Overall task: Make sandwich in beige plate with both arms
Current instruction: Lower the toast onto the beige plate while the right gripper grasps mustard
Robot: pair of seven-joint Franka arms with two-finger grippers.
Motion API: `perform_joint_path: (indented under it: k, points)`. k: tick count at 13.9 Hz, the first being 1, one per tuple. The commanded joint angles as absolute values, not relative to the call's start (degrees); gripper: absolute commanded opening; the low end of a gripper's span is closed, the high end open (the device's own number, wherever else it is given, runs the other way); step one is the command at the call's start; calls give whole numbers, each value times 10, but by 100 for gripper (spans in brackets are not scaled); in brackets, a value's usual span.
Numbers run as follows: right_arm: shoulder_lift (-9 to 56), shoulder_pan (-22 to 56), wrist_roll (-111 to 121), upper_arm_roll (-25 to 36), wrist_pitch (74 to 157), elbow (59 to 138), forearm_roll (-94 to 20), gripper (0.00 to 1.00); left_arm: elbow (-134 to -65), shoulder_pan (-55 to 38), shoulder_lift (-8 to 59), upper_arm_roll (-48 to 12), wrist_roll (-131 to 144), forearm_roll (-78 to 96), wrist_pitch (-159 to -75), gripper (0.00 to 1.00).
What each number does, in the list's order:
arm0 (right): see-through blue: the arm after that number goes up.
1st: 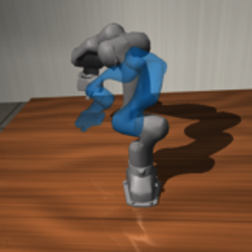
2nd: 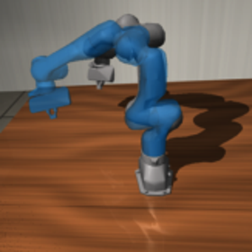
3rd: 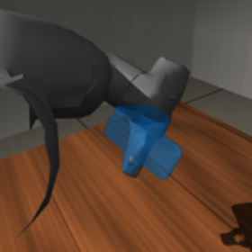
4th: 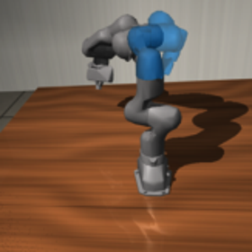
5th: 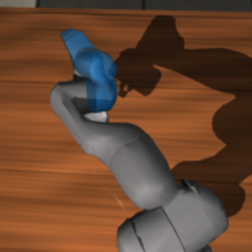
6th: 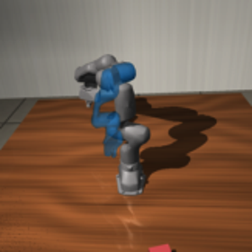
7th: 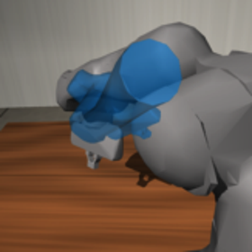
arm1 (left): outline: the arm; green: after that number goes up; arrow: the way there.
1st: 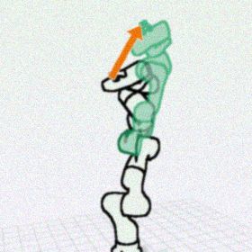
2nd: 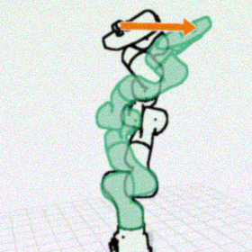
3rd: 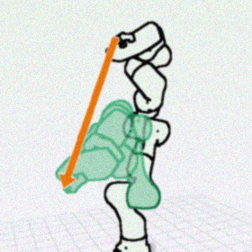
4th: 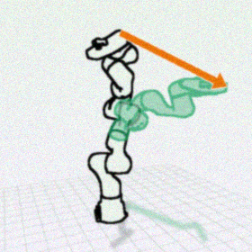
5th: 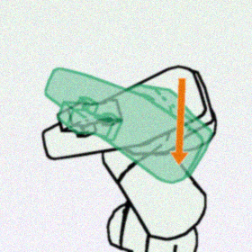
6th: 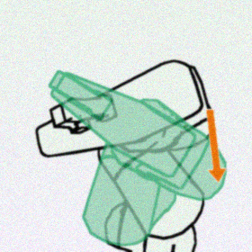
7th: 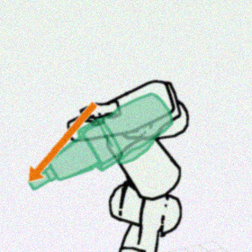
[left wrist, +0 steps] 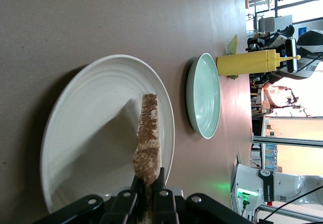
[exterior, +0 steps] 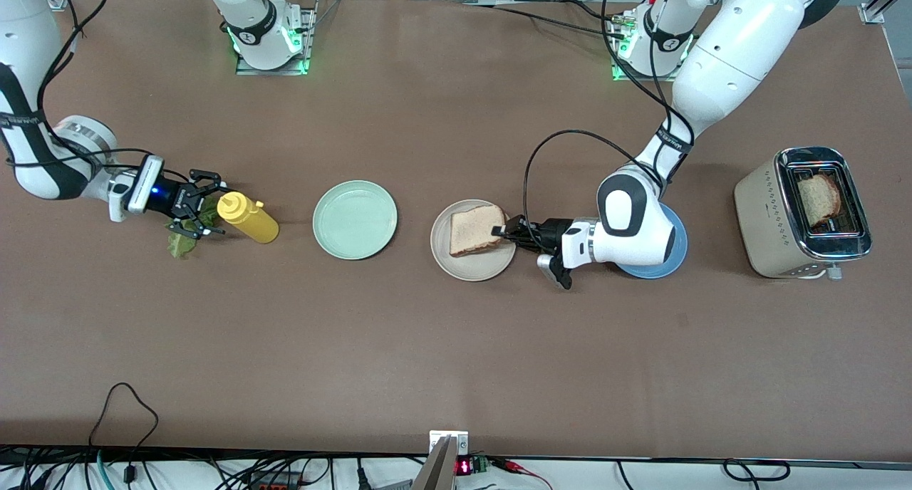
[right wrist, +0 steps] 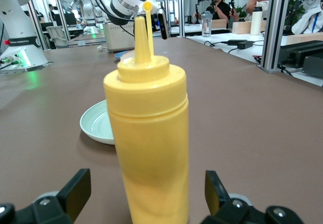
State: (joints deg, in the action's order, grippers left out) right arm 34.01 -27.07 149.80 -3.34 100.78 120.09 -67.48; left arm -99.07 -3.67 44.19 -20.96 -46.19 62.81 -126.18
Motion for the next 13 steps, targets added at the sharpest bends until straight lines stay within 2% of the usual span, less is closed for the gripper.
perform_joint_path:
  k: [1, 2, 3, 4, 9, 10, 11, 12, 13]
  points:
    - [367, -262, 1525, -39, 992, 1180, -699, 100, -991, -47, 441, -208, -479, 648, -1267, 11]
    - [371, -254, 1532, -39, 986, 1179, -706, 100, -991, -47, 442, -208, -479, 647, -1267, 34]
    - [374, -246, 1535, -39, 982, 1179, -712, 100, -990, -46, 442, -206, -482, 639, -1267, 97]
    - [374, -243, 1538, -39, 982, 1179, -716, 100, -991, -43, 442, -205, -487, 638, -1267, 100]
    - [383, -229, 1546, -39, 968, 1179, -728, 100, -995, -40, 406, -200, -480, 606, -1267, 100]
    - [383, -229, 1547, -39, 968, 1179, -727, 81, -995, -37, 397, -200, -477, 578, -1263, 100]
    - [381, -222, 1549, -39, 968, 1177, -727, 49, -996, -34, 387, -200, -466, 551, -1260, 100]
    - [378, -217, 1549, -39, 968, 1175, -728, 35, -998, -32, 374, -199, -449, 519, -1260, 100]
    - [369, -211, 1543, -39, 969, 1172, -728, 31, -999, -31, 363, -199, -427, 485, -1258, 100]
